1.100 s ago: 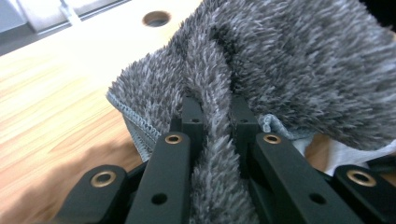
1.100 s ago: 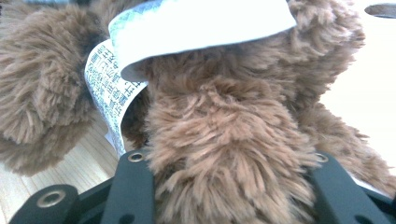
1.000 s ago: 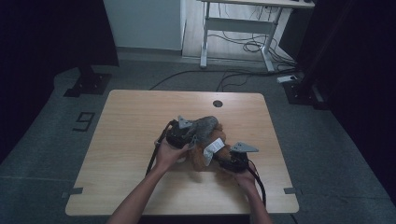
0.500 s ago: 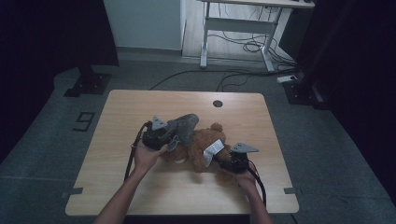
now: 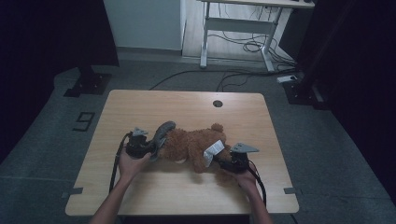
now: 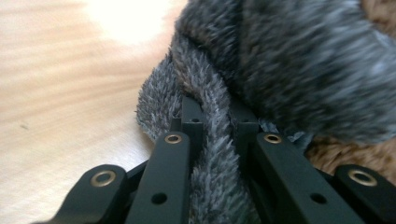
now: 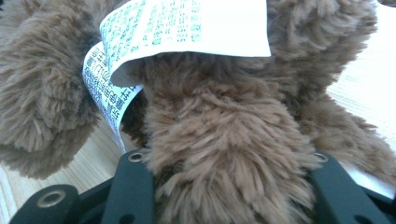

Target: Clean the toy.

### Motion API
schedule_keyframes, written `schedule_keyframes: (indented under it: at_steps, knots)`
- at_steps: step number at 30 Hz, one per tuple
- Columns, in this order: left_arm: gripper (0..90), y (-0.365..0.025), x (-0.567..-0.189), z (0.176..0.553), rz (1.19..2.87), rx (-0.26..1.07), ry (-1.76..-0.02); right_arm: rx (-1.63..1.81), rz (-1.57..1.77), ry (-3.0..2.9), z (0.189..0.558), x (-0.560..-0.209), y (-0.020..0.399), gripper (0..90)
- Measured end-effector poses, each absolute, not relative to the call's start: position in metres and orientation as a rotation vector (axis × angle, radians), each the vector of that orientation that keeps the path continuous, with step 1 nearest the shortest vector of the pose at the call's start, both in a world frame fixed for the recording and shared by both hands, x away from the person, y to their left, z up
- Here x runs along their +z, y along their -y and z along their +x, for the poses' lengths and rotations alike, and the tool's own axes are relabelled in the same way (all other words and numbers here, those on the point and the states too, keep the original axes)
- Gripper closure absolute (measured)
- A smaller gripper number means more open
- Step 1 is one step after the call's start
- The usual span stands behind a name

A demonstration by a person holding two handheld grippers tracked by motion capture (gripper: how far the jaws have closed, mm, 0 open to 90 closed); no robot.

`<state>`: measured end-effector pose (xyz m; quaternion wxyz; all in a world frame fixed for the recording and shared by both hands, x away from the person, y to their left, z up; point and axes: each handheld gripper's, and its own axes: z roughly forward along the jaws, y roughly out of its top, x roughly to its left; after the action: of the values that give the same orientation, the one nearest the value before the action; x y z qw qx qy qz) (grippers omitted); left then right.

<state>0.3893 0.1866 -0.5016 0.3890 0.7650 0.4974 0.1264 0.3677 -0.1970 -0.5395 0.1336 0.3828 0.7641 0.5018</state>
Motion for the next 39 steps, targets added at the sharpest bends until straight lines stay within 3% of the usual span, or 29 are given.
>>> schedule_keyframes:
  at_steps: [6, 15, 21, 27, 31, 39]
  knots:
    - [80.9, -0.180, -0.508, 0.396, 1.894, 0.254, -1.269, 1.451, 1.107, -2.196, 0.369, -0.540, 0.193, 58.4]
    - [81.1, -0.167, -0.501, 0.440, 1.884, 0.303, -1.288, 1.348, 1.107, -2.154, 0.402, -0.537, 0.190, 59.1]
    - [80.6, -0.181, -0.466, 0.436, 1.820, 0.342, -1.207, 1.357, 1.052, -2.212, 0.402, -0.539, 0.196, 59.0]
    - [80.2, -0.138, -0.432, 0.434, 1.875, 0.379, -1.049, 1.330, 1.023, -2.240, 0.391, -0.541, 0.195, 58.0]
    - [79.5, -0.111, -0.437, 0.441, 1.944, 0.394, -1.039, 1.358, 1.050, -2.252, 0.385, -0.546, 0.199, 57.3]
    - [80.1, -0.123, -0.458, 0.431, 1.915, 0.368, -1.052, 1.369, 1.069, -2.295, 0.383, -0.545, 0.202, 51.1]
